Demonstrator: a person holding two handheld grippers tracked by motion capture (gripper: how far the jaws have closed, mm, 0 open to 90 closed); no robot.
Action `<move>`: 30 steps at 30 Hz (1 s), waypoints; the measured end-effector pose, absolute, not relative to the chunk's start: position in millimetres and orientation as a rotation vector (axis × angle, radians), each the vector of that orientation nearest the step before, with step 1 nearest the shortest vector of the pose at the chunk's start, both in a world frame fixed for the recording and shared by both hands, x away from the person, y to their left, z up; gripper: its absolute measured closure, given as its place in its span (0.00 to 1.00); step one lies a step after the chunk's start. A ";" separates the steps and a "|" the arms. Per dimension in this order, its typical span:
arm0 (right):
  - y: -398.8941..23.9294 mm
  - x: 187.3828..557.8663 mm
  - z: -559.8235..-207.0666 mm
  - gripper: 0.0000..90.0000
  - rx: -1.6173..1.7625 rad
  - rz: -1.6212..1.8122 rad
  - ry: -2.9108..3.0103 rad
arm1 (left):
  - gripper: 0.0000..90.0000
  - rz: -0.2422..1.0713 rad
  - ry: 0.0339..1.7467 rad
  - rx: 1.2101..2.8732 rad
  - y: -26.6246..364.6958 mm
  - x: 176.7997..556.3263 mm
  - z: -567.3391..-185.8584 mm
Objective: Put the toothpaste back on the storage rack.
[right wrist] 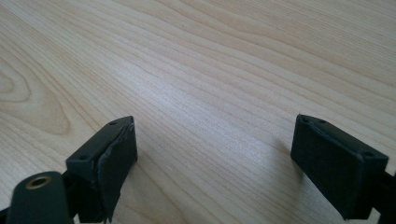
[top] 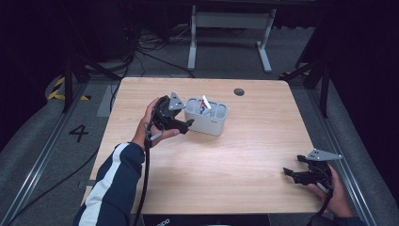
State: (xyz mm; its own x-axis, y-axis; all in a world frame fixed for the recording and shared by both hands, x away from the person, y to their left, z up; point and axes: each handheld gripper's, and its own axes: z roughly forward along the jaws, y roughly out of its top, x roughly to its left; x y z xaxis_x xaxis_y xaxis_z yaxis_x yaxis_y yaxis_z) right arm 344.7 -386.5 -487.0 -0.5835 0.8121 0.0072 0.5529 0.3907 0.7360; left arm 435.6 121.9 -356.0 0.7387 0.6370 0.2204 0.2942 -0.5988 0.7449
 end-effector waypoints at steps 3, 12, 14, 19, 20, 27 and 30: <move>-386.5 344.8 -487.0 0.16 1.184 1.014 2.300 | 0.18 0.621 0.693 2.233 126.0 432.0 -358.0; -386.5 344.9 -487.0 0.16 1.183 1.013 2.300 | 0.19 0.633 0.697 2.289 145.1 414.0 -375.6; -386.5 344.9 -487.0 0.16 1.183 1.013 2.300 | 0.19 0.633 0.698 2.297 148.5 410.4 -378.9; -386.5 344.9 -487.0 0.16 1.183 1.013 2.300 | 0.19 0.643 0.699 2.338 156.2 400.9 -388.0; -386.5 344.9 -487.0 0.16 1.183 1.013 2.300 | 0.19 0.648 0.697 2.343 157.5 399.3 -389.8; -386.5 344.9 -487.0 0.17 1.183 1.013 2.300 | 0.19 0.646 0.704 2.367 168.2 387.3 -401.4; -386.4 344.8 -487.0 0.16 1.184 1.014 2.300 | 0.19 0.647 0.716 2.380 174.1 382.4 -406.9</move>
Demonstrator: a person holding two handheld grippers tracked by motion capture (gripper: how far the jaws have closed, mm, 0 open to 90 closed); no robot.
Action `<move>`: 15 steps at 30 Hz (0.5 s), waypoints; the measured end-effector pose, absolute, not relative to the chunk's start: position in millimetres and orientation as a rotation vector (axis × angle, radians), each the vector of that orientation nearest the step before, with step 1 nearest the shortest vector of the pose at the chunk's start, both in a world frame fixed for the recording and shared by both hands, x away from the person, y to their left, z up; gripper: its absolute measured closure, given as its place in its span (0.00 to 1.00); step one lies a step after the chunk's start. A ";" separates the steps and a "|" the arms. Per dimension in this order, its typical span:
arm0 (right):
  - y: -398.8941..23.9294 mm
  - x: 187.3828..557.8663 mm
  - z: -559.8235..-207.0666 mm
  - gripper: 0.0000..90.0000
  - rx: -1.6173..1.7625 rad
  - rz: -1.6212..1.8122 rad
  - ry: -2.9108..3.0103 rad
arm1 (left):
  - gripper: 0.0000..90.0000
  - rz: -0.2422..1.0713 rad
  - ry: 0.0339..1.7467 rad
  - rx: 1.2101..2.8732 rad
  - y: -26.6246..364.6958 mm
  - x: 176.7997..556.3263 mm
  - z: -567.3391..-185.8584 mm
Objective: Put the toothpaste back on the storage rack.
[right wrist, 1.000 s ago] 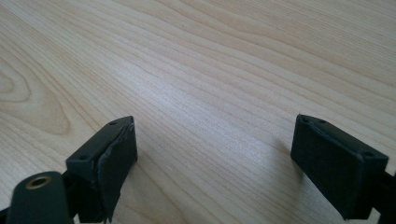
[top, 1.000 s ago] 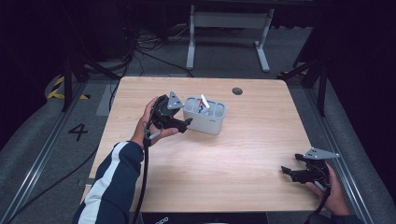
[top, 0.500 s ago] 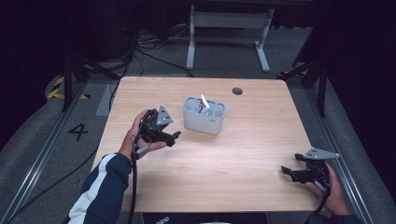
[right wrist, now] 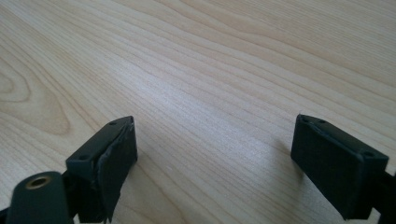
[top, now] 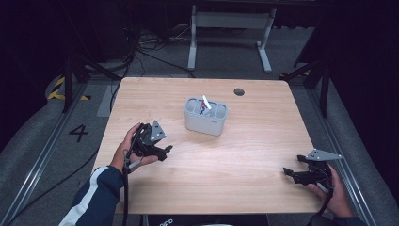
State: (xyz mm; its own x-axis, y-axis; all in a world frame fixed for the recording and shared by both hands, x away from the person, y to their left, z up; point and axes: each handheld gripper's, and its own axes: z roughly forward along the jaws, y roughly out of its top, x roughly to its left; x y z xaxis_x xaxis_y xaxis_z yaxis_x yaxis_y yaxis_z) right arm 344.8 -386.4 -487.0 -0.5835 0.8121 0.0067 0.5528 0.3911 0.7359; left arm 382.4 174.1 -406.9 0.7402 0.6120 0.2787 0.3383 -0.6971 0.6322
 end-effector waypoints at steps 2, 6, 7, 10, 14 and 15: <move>-386.4 344.8 -487.0 0.16 1.184 1.014 2.300 | 0.19 0.672 0.719 2.402 178.3 378.4 -410.0; -386.4 344.8 -487.0 0.16 1.184 1.014 2.300 | 0.19 0.683 0.724 2.413 187.6 370.7 -417.6; -386.4 344.8 -487.0 0.16 1.184 1.014 2.300 | 0.19 0.685 0.731 2.414 190.0 368.8 -419.7; -386.4 344.7 -487.0 0.16 1.185 1.014 2.299 | 0.19 0.692 0.750 2.418 198.6 362.9 -427.1; -386.4 344.8 -487.0 0.16 1.184 1.013 2.299 | 0.19 0.685 0.779 2.410 210.4 356.1 -436.2; -386.4 344.7 -487.0 0.16 1.185 1.014 2.299 | 0.19 0.678 0.786 2.407 213.4 354.6 -438.3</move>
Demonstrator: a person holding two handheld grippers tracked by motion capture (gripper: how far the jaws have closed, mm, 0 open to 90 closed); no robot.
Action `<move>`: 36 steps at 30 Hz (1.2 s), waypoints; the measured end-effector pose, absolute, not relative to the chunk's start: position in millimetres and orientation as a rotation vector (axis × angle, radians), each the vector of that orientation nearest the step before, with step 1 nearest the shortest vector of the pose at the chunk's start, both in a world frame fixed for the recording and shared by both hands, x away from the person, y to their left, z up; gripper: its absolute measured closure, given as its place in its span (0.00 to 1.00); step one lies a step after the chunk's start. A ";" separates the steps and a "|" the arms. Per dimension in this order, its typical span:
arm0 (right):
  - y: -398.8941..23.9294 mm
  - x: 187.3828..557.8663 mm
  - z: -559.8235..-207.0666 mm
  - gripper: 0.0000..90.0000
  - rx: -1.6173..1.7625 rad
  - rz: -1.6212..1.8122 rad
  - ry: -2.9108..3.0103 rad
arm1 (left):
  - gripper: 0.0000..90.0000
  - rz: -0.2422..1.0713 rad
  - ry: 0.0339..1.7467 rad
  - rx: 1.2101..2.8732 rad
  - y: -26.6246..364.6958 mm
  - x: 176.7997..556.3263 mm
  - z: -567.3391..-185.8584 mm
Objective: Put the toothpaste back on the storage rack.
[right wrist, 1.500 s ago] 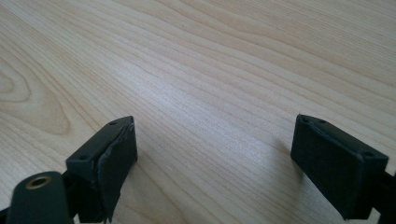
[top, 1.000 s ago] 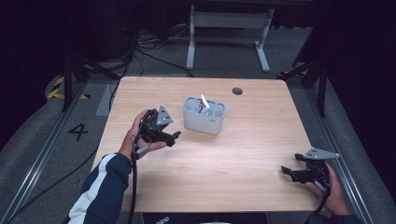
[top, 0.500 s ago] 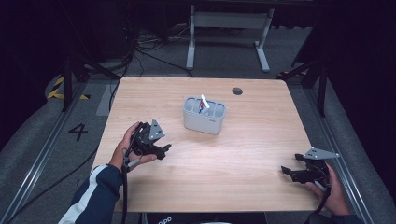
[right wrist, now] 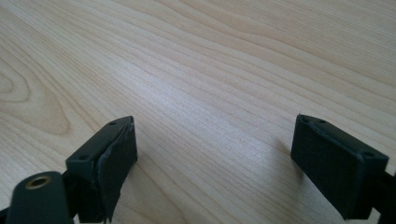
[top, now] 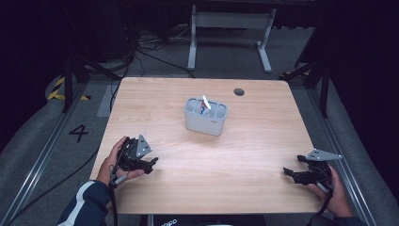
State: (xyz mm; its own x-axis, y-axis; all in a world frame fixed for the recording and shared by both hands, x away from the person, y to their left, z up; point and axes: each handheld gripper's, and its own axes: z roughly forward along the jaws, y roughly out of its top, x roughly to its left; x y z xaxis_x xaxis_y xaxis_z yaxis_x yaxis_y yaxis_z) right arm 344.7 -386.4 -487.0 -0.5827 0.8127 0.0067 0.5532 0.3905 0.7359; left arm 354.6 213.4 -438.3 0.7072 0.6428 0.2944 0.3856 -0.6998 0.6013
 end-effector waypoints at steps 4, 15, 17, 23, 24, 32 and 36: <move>-386.4 344.7 -487.0 0.16 1.185 1.014 2.299 | 0.19 0.665 0.823 2.390 225.9 349.0 -446.8; -386.5 344.5 -486.9 0.17 1.187 1.016 2.299 | 0.19 0.568 0.949 2.293 258.8 336.8 -464.1; -386.5 344.5 -486.9 0.17 1.187 1.016 2.299 | 0.19 0.562 0.962 2.294 265.3 334.6 -465.7; -386.4 344.5 -486.9 0.17 1.187 1.016 2.299 | 0.19 0.519 1.023 2.245 282.4 327.0 -473.9; -386.4 344.5 -486.9 0.17 1.187 1.016 2.299 | 0.19 0.511 1.036 2.239 285.3 326.2 -476.3; -386.4 344.4 -487.0 0.17 1.181 1.015 2.299 | 0.17 0.440 1.102 2.155 298.6 323.7 -482.2; -386.5 344.4 -487.0 0.17 1.181 1.015 2.299 | 0.17 0.442 1.103 2.155 298.6 323.6 -482.1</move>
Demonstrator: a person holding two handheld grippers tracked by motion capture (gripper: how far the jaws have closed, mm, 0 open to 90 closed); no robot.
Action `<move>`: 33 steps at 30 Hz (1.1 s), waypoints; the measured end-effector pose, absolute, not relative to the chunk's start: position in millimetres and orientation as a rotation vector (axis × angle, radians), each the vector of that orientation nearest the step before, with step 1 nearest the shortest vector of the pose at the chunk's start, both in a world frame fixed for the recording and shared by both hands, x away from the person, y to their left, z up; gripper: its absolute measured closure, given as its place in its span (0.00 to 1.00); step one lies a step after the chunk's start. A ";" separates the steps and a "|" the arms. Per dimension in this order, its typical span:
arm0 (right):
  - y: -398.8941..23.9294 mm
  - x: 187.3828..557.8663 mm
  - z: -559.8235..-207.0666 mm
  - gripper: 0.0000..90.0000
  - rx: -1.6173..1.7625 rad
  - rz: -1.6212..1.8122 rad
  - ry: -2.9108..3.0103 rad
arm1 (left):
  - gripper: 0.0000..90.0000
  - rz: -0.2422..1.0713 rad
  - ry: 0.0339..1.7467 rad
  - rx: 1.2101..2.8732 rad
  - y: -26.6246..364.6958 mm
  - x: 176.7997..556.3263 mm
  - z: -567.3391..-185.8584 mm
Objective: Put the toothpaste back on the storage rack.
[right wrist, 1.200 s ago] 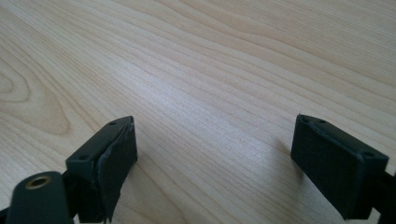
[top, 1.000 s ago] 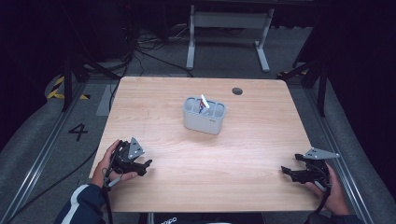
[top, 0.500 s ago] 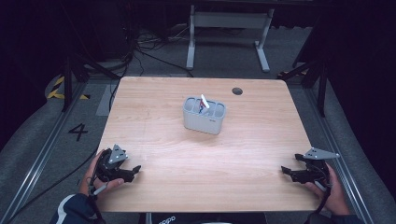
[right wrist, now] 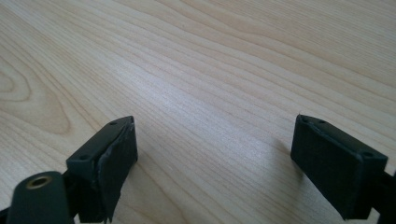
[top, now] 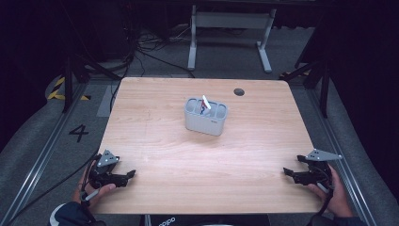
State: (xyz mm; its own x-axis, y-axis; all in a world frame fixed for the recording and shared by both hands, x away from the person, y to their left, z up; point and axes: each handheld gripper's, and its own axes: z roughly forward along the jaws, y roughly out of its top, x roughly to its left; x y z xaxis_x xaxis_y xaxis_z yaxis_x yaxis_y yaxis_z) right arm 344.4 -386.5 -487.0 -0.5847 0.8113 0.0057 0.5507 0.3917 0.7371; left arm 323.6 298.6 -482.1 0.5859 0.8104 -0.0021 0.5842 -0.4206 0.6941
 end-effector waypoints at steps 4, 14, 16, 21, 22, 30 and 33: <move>-386.2 344.4 -486.9 0.16 1.185 1.016 2.298 | 0.17 0.442 1.104 2.156 298.5 323.6 -482.1; -386.2 344.4 -487.0 0.17 1.181 1.015 2.298 | 0.16 0.439 1.109 2.159 298.1 323.6 -481.9; -386.3 344.4 -487.0 0.17 1.181 1.015 2.298 | 0.16 0.439 1.109 2.159 298.2 323.6 -481.9; -386.3 344.4 -487.0 0.17 1.180 1.015 2.299 | 0.15 0.427 1.106 2.158 298.0 324.1 -482.1; -386.3 344.4 -487.0 0.17 1.180 1.015 2.299 | 0.15 0.427 1.106 2.158 298.0 324.1 -482.1; -386.3 344.5 -487.0 0.17 1.180 1.015 2.299 | 0.15 0.432 1.100 2.167 298.0 324.5 -481.8; -386.3 344.5 -487.0 0.17 1.179 1.016 2.300 | 0.11 0.425 1.088 2.171 296.7 325.5 -482.7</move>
State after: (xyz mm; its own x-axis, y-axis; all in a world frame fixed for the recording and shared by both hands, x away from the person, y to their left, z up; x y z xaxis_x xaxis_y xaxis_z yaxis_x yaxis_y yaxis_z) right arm 344.5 -386.3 -487.0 -0.5853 0.8108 0.0050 0.5499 0.3924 0.7373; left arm 325.5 296.7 -482.7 0.6003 0.7998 -0.0058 0.5838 -0.4332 0.6867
